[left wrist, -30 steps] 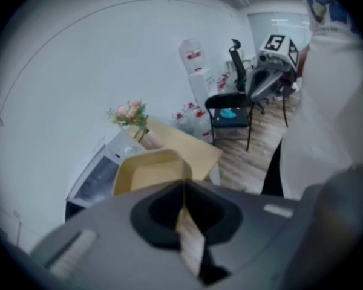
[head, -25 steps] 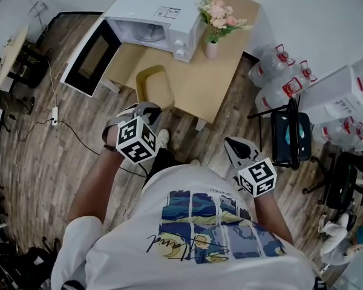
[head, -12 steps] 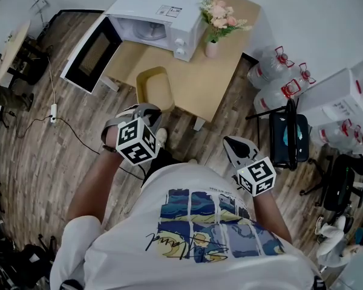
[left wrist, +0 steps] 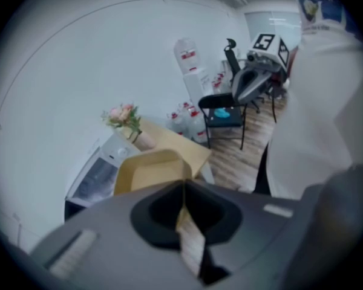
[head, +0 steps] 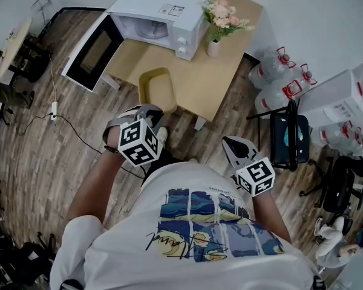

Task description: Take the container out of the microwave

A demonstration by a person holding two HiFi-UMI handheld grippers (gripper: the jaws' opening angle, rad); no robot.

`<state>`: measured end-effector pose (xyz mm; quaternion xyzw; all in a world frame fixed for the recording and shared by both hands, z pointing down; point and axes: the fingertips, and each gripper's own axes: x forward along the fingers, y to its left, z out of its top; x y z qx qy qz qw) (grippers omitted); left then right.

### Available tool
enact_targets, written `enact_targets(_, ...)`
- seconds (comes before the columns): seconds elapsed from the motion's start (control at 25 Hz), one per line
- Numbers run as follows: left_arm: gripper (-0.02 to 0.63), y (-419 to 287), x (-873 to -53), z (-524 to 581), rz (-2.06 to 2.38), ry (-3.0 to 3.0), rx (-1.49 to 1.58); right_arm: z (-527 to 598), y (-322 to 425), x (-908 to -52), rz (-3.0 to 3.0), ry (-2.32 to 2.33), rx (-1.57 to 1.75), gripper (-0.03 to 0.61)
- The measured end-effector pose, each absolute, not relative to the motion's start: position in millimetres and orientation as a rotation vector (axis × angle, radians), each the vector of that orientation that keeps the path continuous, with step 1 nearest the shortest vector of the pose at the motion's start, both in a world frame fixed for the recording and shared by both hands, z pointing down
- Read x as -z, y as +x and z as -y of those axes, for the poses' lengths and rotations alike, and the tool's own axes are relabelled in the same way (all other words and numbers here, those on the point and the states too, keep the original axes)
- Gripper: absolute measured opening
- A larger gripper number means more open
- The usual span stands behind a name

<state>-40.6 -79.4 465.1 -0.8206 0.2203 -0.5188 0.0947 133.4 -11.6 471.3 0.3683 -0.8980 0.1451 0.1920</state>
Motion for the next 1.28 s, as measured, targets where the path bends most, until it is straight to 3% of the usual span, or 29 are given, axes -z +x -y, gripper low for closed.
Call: enact_targets(1.28,0.018,-42,-473,88,-0.651,-2.424,1.577,15,131,-481,2.522,0.994,-0.423,0.006)
